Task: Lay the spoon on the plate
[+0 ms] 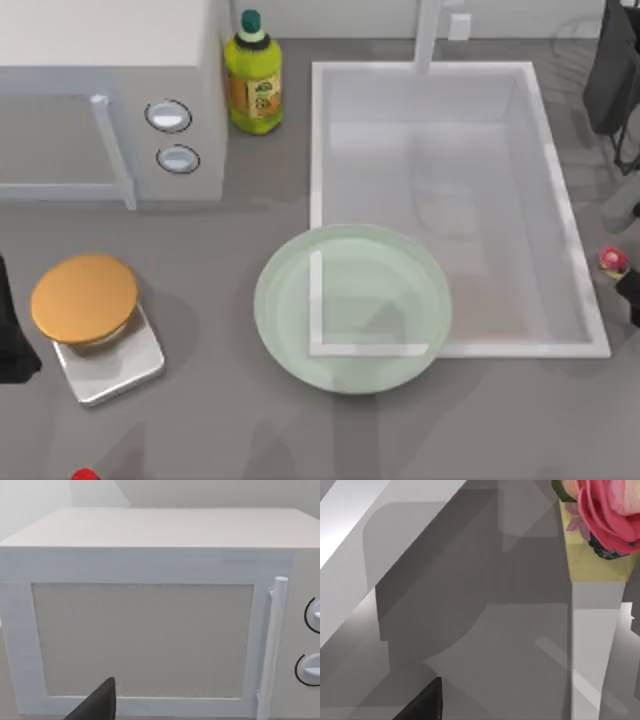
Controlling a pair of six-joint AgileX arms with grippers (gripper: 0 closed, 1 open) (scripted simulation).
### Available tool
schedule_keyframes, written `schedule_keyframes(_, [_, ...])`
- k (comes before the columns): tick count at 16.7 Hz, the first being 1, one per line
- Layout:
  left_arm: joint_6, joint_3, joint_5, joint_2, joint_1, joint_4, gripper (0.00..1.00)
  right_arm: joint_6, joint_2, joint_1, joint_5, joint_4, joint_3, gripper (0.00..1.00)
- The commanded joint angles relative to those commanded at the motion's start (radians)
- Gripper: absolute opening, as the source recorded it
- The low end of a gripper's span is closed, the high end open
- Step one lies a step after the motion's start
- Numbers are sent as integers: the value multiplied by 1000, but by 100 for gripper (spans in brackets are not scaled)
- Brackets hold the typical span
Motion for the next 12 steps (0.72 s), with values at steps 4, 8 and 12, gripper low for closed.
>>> schedule_keyframes(4, [0,0,0,0,0,0,100,0,0,0,0,1,0,92])
schedule_keyframes(8, [0,0,0,0,0,0,100,0,0,0,0,1,0,62])
schedule_keyframes(12, [0,0,0,0,0,0,100,0,0,0,0,1,0,32])
